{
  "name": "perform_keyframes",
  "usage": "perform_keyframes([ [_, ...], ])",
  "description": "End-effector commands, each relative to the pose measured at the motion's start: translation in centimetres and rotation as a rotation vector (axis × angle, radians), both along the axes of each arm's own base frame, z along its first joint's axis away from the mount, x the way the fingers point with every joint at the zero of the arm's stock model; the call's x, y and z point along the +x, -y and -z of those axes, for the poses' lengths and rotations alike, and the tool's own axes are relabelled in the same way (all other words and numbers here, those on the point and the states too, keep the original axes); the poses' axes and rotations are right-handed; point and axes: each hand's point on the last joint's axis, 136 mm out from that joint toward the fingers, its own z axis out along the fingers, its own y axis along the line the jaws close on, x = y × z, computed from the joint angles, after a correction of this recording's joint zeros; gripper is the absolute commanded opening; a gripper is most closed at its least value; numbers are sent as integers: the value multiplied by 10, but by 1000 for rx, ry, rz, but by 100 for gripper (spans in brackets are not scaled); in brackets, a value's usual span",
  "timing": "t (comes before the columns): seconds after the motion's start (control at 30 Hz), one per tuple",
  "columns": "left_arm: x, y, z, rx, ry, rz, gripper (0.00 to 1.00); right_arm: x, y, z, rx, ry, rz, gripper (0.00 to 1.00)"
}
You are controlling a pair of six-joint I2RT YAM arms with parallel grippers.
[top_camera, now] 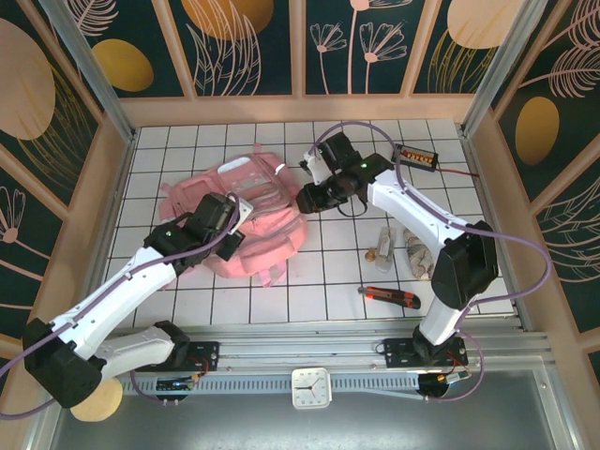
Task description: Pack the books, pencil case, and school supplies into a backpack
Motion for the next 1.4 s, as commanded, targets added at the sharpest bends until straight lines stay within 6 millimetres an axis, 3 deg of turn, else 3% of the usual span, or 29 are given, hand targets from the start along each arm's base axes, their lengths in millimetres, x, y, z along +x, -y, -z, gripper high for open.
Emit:
perform_keyframes([
  [0.0,9,23,-55,-154,100,55,0,-51,-65,-37,180,-20,-158,40],
  [0.1,7,33,-59,-174,74,100,0,-75,-96,-31,226,-74,-196,41],
  [0.27,5,40,-59,-187,50,135,0,-61,-103,-24,211,-50,-156,42],
  [0.4,3,41,-61,-193,44,145,0,-46,-99,-25,178,-26,-127,47],
  [0.53,1,40,-62,-196,41,140,0,-34,-81,-16,73,-14,-62,48],
  [0.77,1,43,-65,-200,27,147,0,-29,-57,-16,-39,18,1,53],
  [0.9,1,45,-64,-205,18,152,0,-29,-59,-12,-48,16,-18,54],
  [1.2,0,48,-65,-218,8,155,0,-27,-83,-8,-51,47,-53,53],
  [1.3,0,48,-65,-221,4,154,0,-22,-84,-10,-54,68,-45,49],
  [1.37,1,47,-65,-216,4,148,0,-21,-84,-13,-51,72,-49,36],
])
